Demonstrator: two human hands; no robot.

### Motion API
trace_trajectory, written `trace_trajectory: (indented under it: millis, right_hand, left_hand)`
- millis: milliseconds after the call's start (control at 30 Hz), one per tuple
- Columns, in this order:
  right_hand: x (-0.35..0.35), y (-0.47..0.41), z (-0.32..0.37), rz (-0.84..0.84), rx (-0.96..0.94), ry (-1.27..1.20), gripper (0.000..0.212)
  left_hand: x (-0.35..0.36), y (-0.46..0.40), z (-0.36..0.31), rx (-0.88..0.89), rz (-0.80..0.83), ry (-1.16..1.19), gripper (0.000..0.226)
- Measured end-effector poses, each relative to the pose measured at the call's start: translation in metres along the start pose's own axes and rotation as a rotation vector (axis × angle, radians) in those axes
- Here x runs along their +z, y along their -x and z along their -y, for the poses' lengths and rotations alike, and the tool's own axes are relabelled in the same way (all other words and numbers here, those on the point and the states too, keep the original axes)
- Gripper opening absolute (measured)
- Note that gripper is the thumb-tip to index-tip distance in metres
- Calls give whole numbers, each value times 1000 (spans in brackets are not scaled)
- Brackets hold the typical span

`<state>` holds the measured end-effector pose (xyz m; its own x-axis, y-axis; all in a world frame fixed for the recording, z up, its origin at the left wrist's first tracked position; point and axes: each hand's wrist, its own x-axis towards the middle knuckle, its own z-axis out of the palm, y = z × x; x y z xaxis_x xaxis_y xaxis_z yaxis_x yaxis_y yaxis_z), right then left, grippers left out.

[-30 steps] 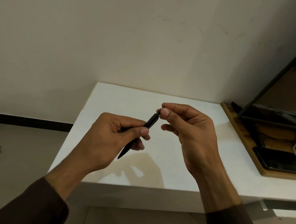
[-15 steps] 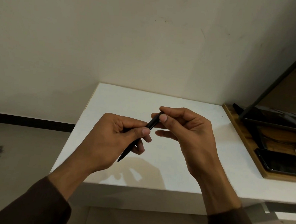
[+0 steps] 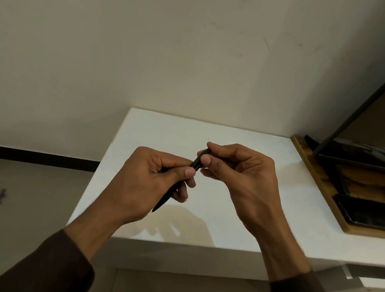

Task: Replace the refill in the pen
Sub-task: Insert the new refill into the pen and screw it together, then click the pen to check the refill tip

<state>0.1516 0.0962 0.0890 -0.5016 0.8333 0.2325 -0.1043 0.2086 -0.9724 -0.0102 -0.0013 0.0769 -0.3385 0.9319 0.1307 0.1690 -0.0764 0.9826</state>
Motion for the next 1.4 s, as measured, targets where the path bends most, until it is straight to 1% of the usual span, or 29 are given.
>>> trace_trajectory:
  millis: [167,267,300,367,433,500,567,633,733,800,867,933,967,1033,1200,1400]
  right_hand:
    - [3,2,-1,-29,44,-82,31]
    - [5,2,-2,20,128,-77,36]
    - [7,2,-3,59,151,-68,34]
    - [10,2,-5,98,155,-61,23]
    - [9,0,-5,41,126,-85,16]
    - [5,-5,-4,-76,122,-202,17]
    - [1,-9,-2,-161,151,-400,20]
    - [-1,-11,0,-203,171,-538,24]
    - [-1,-15,6,-213,182,-717,33]
    - [-4,-17,11,-179,168,-832,44]
    - [-8,-17,14,-148,155,-916,52]
    - [-10,-16,17,-135,142,-981,53]
    - [-10,-16,18,-134,133,-1003,52]
    - [-11,-16,21,-130,108,-1031,50]
    - [-15,-18,29,-118,49,-1090,48]
    - [-14,-18,33,-157,83,-1047,46]
  left_hand:
    - [2,-1,-3,-22,11,29,18]
    - [3,-2,-5,-37,32,40,19]
    - [3,-2,-5,-40,39,38,19]
    - [4,-3,-6,-50,51,34,16]
    - [4,-3,-5,-62,35,34,17]
    - [1,-4,-1,-63,-10,5,24]
    - [-2,-4,1,-66,-43,-31,30]
    - [-3,-4,3,-74,-47,-32,32]
    - [1,-4,6,-84,-51,-11,31]
    - [5,-5,9,-103,-94,54,31]
    - [10,-6,11,-178,-148,267,39]
    - [14,-6,11,-272,-173,535,49]
    - [15,-6,9,-305,-177,631,51]
    - [17,-6,8,-337,-169,744,55]
    - [13,-7,12,-341,-154,825,63]
    - [13,-5,14,-349,-131,855,66]
